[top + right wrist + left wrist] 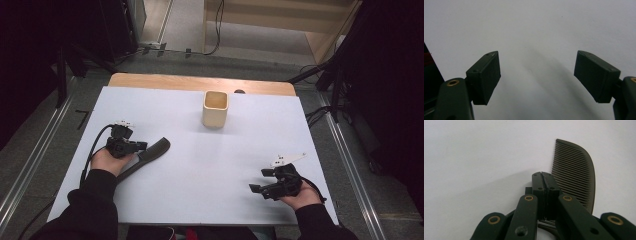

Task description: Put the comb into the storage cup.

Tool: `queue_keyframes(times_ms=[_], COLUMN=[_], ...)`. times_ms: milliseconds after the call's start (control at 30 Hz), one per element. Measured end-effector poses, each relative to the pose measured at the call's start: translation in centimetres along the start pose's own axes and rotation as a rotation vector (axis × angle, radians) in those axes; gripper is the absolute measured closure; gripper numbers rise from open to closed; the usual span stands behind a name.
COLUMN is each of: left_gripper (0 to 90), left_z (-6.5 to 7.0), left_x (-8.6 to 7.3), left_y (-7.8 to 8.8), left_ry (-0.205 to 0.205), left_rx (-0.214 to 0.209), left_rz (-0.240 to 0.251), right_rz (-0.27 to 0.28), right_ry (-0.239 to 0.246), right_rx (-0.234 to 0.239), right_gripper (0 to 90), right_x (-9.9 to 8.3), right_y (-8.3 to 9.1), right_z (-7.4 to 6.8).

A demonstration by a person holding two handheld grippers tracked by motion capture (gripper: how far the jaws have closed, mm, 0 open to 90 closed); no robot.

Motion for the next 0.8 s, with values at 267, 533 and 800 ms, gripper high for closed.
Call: queue_keyframes(times_ms=[267,533,800], left_gripper=[75.7,57.4,43.8], left_z=[-0.3,-0.2,0.9], left_x=[0.1,0.7,0.9], left_y=[0.7,2.8,4.1], left_ry=[-0.002,0.007,-0.051], left_rx=[0.01,-0.03,-0.078], left_rz=[0.048,0.155,0.189], right_rz=[0.006,0.025,0.033], right_ry=[0.003,0.001,-0.002], right_rx=[0.0,0.004,0.006], right_gripper=[19.6,19.6,19.6], right_x=[0.0,0.1,0.2], right_y=[0.1,0.1,0.1], right_z=[0.0,0.0,0.2])
Point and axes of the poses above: each handheld gripper's, and its own axes: y roughly backward along the jaws, x roughly out of its top, z roughly to its right, the point moved 3 cm from there along -y, roughly forward along the jaws, and after that the axes turned 10 degrees about -y, right-handed, at the moved point
